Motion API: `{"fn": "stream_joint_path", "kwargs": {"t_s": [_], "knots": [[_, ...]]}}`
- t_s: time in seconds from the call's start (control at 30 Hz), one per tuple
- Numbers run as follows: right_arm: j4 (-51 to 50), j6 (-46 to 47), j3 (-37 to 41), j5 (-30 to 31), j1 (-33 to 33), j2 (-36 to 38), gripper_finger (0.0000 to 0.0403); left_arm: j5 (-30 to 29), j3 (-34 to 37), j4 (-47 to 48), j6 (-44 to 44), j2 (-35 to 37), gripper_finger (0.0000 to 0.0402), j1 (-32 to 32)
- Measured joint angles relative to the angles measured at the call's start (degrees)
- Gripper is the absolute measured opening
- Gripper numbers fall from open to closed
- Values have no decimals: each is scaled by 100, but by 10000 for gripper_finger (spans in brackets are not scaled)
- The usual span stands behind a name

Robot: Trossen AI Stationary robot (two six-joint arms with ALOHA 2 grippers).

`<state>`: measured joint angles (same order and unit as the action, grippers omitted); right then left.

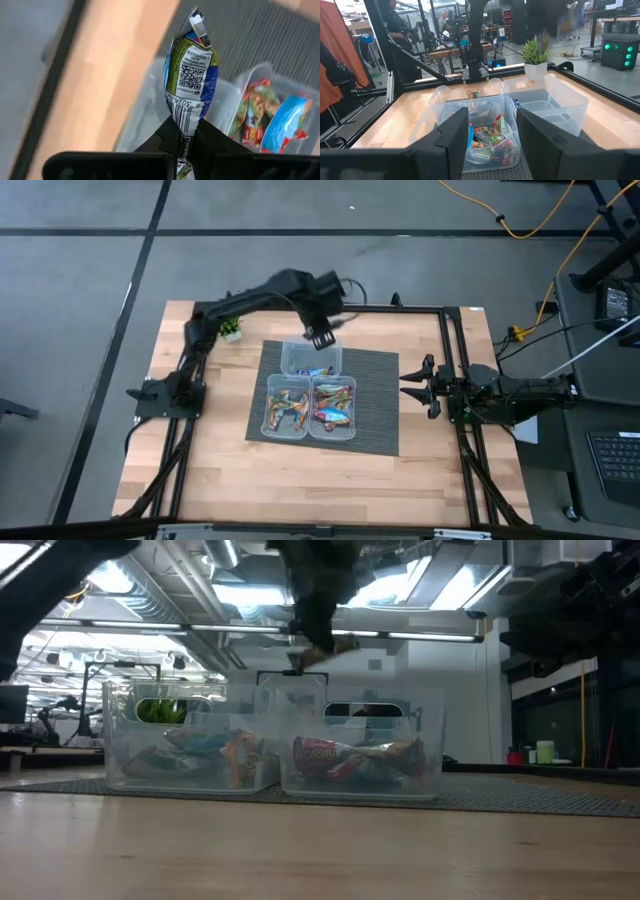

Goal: Pick and place Granola Bars by type
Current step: Put the blue granola bar into the top transparent bin, then return to Home Position

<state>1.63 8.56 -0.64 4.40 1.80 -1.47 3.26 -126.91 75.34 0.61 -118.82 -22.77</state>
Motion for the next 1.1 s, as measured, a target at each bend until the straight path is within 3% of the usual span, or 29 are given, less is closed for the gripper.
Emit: {"fn": "stream_joint_path", "kwargs": {"t_s": [0.2, 0.53, 0.9, 1.1], "knots": [[0, 0, 0, 0, 0, 0, 169, 141, 0, 334, 204, -477, 17, 127], [-1, 0, 0, 0, -2, -1, 169, 174, 0, 565, 97, -496, 29, 151], [-2, 0, 0, -2, -2, -1, 169, 131, 0, 828, 175, -387, 148, 312], [-2, 0, 0, 0, -2, -1, 169, 128, 0, 905, 191, 466, 181, 276]]}}
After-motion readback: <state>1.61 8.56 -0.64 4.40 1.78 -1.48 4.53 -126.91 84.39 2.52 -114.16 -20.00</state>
